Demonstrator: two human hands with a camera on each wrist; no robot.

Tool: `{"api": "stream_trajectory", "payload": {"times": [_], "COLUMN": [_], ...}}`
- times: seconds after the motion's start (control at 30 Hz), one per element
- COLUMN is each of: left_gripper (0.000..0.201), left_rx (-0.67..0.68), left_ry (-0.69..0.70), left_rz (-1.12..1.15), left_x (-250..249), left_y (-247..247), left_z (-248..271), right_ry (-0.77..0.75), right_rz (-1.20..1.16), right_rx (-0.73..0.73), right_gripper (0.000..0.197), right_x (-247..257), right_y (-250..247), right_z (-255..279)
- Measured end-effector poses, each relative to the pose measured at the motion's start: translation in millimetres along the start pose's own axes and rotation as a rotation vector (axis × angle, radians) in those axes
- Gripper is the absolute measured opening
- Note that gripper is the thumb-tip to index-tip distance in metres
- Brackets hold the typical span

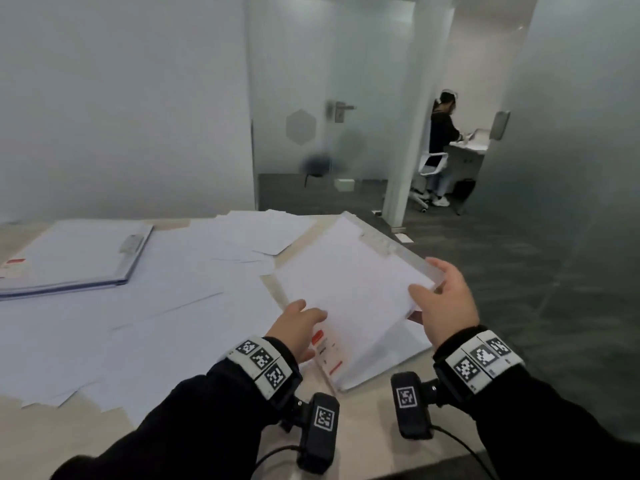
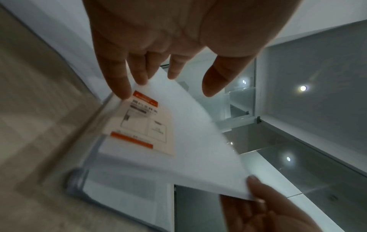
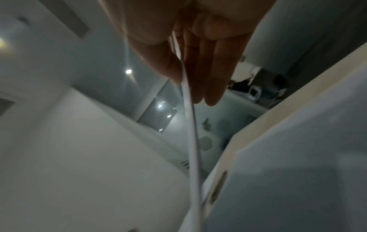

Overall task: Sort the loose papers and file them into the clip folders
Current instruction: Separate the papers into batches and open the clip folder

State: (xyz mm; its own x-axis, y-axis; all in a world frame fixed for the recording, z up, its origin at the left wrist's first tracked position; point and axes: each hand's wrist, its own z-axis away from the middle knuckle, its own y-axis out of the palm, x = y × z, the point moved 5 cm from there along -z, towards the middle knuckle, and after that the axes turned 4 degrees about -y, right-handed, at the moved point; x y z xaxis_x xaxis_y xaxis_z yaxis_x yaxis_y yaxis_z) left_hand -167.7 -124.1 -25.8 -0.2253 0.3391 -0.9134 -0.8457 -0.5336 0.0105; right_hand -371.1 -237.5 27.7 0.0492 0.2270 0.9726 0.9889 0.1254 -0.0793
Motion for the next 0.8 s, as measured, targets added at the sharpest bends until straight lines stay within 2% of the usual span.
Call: {"api": "stream_trajectory", "payload": {"times": [0.1, 0.2, 0.3, 0.37, 0.5, 0.6, 0.63, 0.7, 0.8], "left_gripper": [0.062, 0.064, 0.064, 0.057, 0.028, 0.016, 0.017, 0.037, 0.051], "left_rx": [-0.063, -0.114, -0.146, -0.156, -0.185, -0.108, -0.06, 0.021, 0.057], "left_ry": [-0.023, -0.034, -0.052, -0.079, -0.118, -0.152, -0.144, -0.109, -0.042], "left_rz": [0.014, 0.025, 0.064, 0.088, 0.126, 0.261, 0.285, 0.311, 0.285], "left_x": [6, 12, 15, 15, 18, 26, 27, 32, 35], "left_y": [9, 9, 4, 1, -4, 3, 8, 17, 14], "left_z": [-7, -12, -16, -19, -21, -20, -17, -13, -7], "right_ry": [0.125, 0.222, 0.298, 0.311, 0.32, 0.326, 0.323, 0.332, 0.319], "right_rz": [0.231, 0.515, 0.636, 0.69, 0.752, 0.75, 0.75, 0.747, 0.744], "right_rx": [0.011, 0.124, 0.241, 0.29, 0.33, 0.334, 0.336, 0.333, 0.34], "right_gripper": [0.048, 0.053, 0.059, 0.063, 0.066, 0.064, 0.063, 0.059, 0.023], "right_x": [-38, -72, -95, -98, -93, -96, -96, -101, -98], "right_y": [-28, -40, -39, -36, -32, -33, -32, -33, -30], "right_z": [-22, -32, -34, -35, -38, -37, -35, -34, -31]}}
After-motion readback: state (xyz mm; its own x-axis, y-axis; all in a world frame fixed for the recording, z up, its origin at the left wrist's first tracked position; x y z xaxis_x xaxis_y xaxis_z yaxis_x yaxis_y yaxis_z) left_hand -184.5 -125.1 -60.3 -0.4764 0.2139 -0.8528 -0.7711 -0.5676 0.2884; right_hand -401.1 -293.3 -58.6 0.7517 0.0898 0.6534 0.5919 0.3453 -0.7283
